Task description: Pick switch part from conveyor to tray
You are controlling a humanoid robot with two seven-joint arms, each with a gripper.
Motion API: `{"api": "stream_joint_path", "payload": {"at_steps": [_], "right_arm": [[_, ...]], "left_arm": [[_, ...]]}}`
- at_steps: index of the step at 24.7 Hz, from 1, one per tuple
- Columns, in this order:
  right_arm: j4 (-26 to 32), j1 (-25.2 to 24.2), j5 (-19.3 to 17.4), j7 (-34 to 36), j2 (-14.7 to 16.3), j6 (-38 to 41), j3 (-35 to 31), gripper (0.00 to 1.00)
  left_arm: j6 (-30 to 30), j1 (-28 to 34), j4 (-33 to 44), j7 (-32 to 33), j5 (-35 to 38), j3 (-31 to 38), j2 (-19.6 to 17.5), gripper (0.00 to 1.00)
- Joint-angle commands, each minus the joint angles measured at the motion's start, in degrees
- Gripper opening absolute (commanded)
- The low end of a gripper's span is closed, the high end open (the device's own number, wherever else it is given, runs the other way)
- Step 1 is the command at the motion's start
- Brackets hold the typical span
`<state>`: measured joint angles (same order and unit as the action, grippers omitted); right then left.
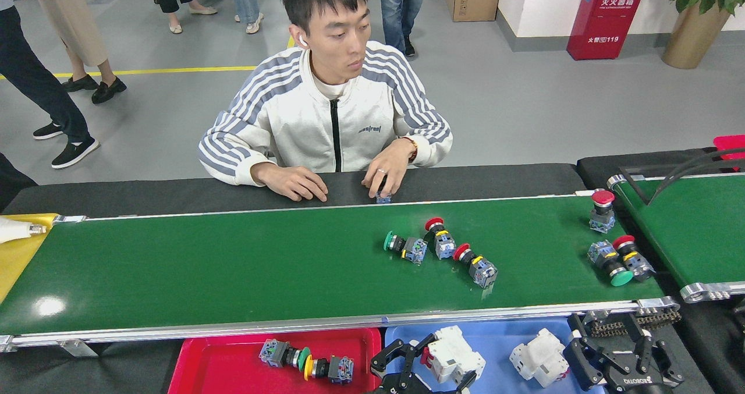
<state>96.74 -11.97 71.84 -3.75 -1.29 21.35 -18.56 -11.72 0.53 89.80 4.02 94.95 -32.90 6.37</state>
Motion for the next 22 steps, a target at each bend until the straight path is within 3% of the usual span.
{"api": "stream_joint_path", "payload": {"at_steps": [1, 4, 8, 10, 13, 19, 20, 22], "right_arm": [[0.82, 0.28, 0.14, 0.41, 1.02, 1.24, 1.07, 1.00], [0.46, 1.78, 0.49, 0.32, 3.57, 1.24, 5.64, 1.00], [-0.59, 6.70, 1.37, -0.56, 3.92, 0.80, 13.99, 1.00], [-3.75, 10.30, 3.65, -2.31, 3.48, 0.01, 18.73, 1.00], [-7.97, 14.35, 5.32, -4.25, 2.43, -4.65, 23.57, 1.00], [-18.08, 23.93, 5.94, -4.60, 1.55, -17.74, 34.20, 0.98], [-20.18, 25.86, 5.94, -4.95, 1.20, -19.85, 35.95, 0.91], [-22.91, 28.67, 5.94, -5.30, 1.37, -21.26, 38.59, 0.62]], "left_arm": [[1.26, -0.09, 2.75, -0.24, -0.20, 1.97, 0.22, 1.00], [3.64, 4.13, 6.62, -0.59, 0.06, 12.25, -0.57, 1.00], [2.67, 4.66, 6.70, -1.03, -0.29, 33.52, -4.26, 1.00], [-0.49, 5.10, 5.04, -1.29, -0.56, 43.09, -6.37, 1.00], [-6.56, 5.62, 2.75, -2.08, -0.73, 51.97, -6.81, 1.00], [-9.46, 7.56, 3.98, -2.35, -2.31, 52.85, -6.64, 1.00], [-10.95, 7.56, 4.24, -2.35, -2.66, 51.98, -6.81, 1.00], [-14.03, 7.03, 5.21, -2.35, -2.84, 50.31, -6.73, 1.00]]}}
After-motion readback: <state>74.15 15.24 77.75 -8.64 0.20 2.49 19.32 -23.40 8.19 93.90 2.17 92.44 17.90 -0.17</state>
